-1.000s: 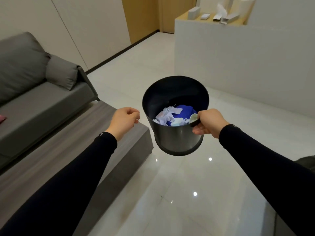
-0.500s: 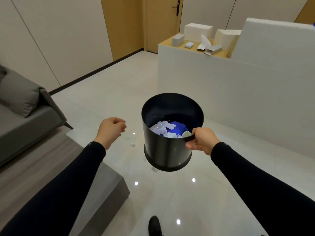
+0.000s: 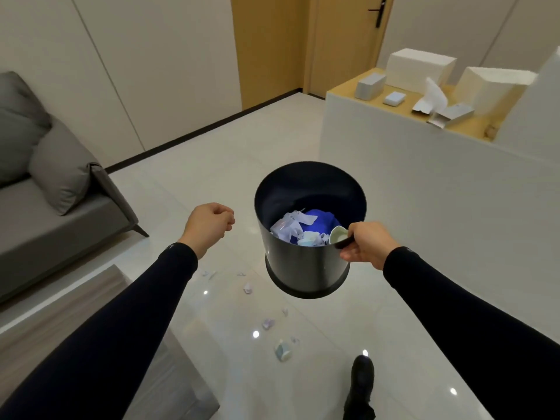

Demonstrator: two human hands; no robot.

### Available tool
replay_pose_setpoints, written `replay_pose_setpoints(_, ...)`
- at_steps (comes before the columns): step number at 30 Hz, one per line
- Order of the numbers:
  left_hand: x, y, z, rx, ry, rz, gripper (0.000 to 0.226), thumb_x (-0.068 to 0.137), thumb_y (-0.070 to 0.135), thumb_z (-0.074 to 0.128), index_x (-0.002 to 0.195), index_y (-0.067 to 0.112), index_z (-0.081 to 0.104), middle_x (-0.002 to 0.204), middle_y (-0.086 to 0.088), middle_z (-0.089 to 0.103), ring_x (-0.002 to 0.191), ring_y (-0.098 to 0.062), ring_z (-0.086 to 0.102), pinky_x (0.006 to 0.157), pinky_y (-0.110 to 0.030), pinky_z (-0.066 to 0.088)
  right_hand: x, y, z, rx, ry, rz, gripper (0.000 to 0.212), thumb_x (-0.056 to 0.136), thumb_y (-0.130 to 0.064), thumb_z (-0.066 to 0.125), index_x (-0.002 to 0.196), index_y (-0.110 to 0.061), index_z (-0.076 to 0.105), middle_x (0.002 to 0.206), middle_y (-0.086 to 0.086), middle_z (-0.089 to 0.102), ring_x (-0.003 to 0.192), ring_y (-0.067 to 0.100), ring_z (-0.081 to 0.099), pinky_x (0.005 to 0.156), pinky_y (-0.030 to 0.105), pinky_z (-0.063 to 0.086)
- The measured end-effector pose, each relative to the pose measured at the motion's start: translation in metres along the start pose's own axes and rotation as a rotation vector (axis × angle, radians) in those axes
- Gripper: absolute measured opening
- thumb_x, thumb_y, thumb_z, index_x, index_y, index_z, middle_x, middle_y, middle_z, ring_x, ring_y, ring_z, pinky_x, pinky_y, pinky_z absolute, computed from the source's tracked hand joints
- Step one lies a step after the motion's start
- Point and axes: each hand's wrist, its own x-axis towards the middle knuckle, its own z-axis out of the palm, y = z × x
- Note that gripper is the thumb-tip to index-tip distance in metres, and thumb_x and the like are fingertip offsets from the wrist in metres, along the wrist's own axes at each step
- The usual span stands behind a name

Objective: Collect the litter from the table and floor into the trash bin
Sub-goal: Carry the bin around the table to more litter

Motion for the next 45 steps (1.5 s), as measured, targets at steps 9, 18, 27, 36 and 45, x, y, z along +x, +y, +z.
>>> replay_pose_setpoints(9, 0.096, 0.029, 0.064, -0.036, 0.283, -0.138, 0.014, 0.084, 0.011, 0.052, 0.092, 0.014, 0.063, 0.087, -0.003, 0.066, 0.079, -0.016, 0.061, 0.062, -0.024, 0.049, 0.174, -0.106, 0.0, -0.292, -0.301, -0.116, 0.021, 0.084, 0.001, 0.048, 0.064, 0.001, 0.053, 0.052, 0.012, 0.062, 0.038, 0.019, 0.06, 0.042, 0.022, 0.053)
replay_pose_setpoints(18, 0.172, 0.038, 0.056, -0.076, 0.533, -0.305, 0.014, 0.085, 0.01, 0.052, 0.092, 0.013, 0.063, 0.08, 0.001, 0.064, 0.075, -0.013, 0.06, 0.061, -0.023, 0.046, 0.291, -0.195, 0.052, -0.371, -0.526, -0.08, 0.022, 0.087, 0.002, 0.036, 0.069, -0.001, 0.048, 0.066, 0.021, 0.059, 0.051, 0.029, 0.06, 0.041, 0.025, 0.054)
replay_pose_setpoints(27, 0.325, -0.025, 0.033, -0.189, 0.741, -0.464, 0.015, 0.087, 0.012, 0.051, 0.097, 0.013, 0.063, 0.085, 0.0, 0.065, 0.08, -0.014, 0.061, 0.074, -0.03, 0.047, 0.443, -0.288, 0.206, -0.562, -0.672, -0.143, 0.021, 0.084, 0.004, 0.04, 0.069, 0.003, 0.055, 0.063, 0.021, 0.061, 0.053, 0.03, 0.06, 0.048, 0.028, 0.055)
replay_pose_setpoints(36, 0.433, -0.055, -0.02, -0.34, 0.925, -0.62, 0.013, 0.085, 0.011, 0.052, 0.092, 0.014, 0.062, 0.083, -0.003, 0.066, 0.076, -0.017, 0.062, 0.068, -0.029, 0.048, 0.539, -0.347, 0.394, -0.871, -0.873, -0.171, 0.011, 0.086, 0.005, 0.043, 0.089, 0.006, 0.053, 0.068, 0.021, 0.06, 0.058, 0.032, 0.061, 0.064, 0.038, 0.056)
replay_pose_setpoints(45, 0.512, -0.152, -0.024, -0.547, 1.148, -0.876, 0.015, 0.087, 0.006, 0.049, 0.094, 0.008, 0.061, 0.08, -0.005, 0.064, 0.068, -0.013, 0.061, 0.061, -0.025, 0.049, 0.626, -0.296, 0.555, -0.991, -1.078, 0.0, 0.017, 0.089, 0.007, 0.038, 0.097, 0.002, 0.052, 0.068, 0.016, 0.055, 0.058, 0.029, 0.057, 0.039, 0.024, 0.054)
